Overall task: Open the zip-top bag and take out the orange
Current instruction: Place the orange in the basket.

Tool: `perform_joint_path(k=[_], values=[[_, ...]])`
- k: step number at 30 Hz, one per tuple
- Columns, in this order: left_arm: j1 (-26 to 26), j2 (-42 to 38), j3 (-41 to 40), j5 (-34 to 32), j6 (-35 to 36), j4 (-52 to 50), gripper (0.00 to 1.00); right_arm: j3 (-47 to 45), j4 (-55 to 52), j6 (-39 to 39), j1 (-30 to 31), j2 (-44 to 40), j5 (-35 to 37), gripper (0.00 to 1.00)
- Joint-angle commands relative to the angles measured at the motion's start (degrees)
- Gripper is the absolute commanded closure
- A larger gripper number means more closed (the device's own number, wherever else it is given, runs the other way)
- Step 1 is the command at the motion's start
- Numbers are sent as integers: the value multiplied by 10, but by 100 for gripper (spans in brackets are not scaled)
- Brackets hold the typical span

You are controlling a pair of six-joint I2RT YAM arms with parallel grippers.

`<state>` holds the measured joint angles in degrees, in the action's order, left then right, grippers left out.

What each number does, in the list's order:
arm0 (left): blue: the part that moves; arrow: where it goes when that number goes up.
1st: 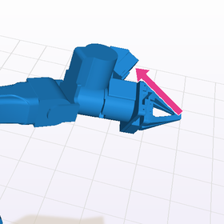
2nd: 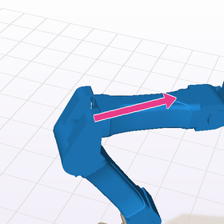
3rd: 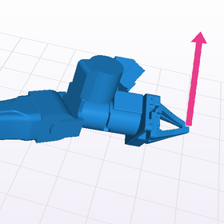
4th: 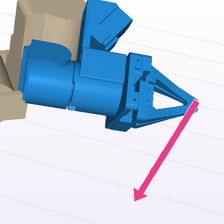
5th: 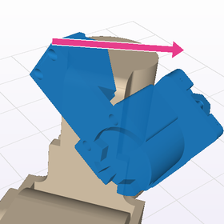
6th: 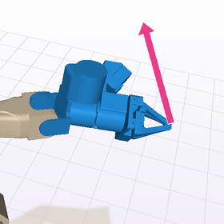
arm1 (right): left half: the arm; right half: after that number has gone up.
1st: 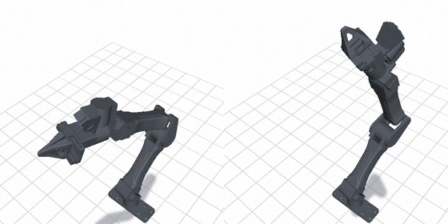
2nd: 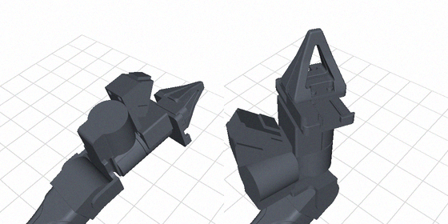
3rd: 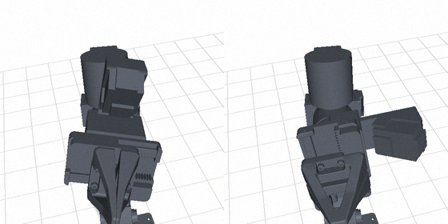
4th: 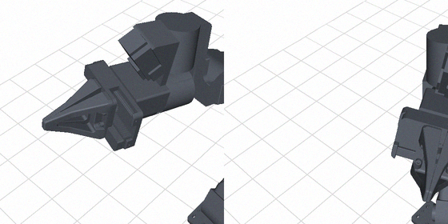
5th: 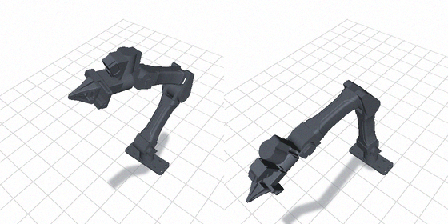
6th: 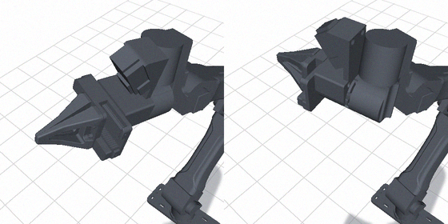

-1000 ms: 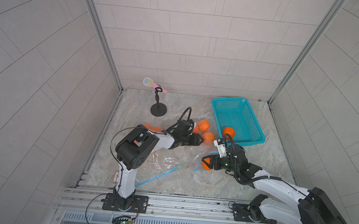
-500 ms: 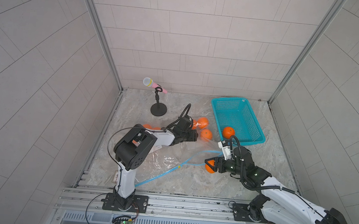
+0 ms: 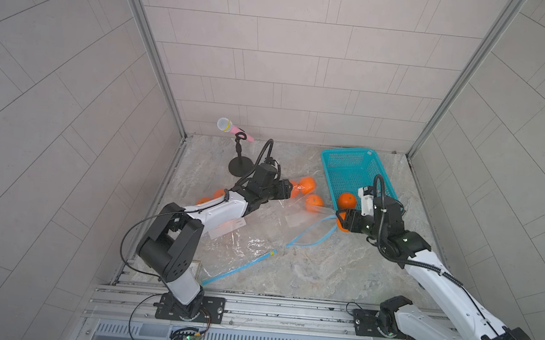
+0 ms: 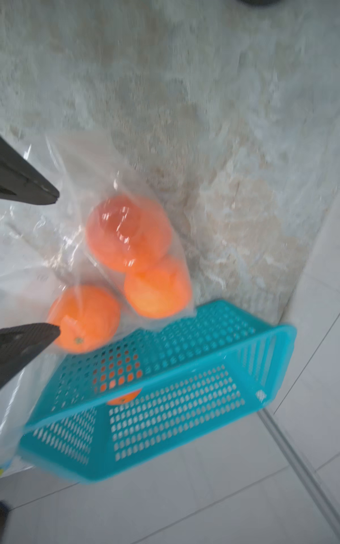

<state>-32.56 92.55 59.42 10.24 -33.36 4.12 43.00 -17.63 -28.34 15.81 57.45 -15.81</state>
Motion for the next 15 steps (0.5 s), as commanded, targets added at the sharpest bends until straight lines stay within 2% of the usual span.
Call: perform_joint_path(k=[1,2,5,9,12,15], values=[[-29,-5,37,-2,21,-14,29,36,-15,16,-29,18,-45,51],[-33,8,49,6,15,-10,29,42,-18,19,-32,19,-45,52],[-54,50,91,47,15,10,29,73,-41,48,-51,40,28,51],[-90,105,165,94,30,7,28,173,-131,72,-111,144,62,52],[-111,124,185,68,35,3,28,228,-163,89,-124,225,104,52],[-121,147,198,78,33,8,27,265,-174,102,-150,309,102,52]])
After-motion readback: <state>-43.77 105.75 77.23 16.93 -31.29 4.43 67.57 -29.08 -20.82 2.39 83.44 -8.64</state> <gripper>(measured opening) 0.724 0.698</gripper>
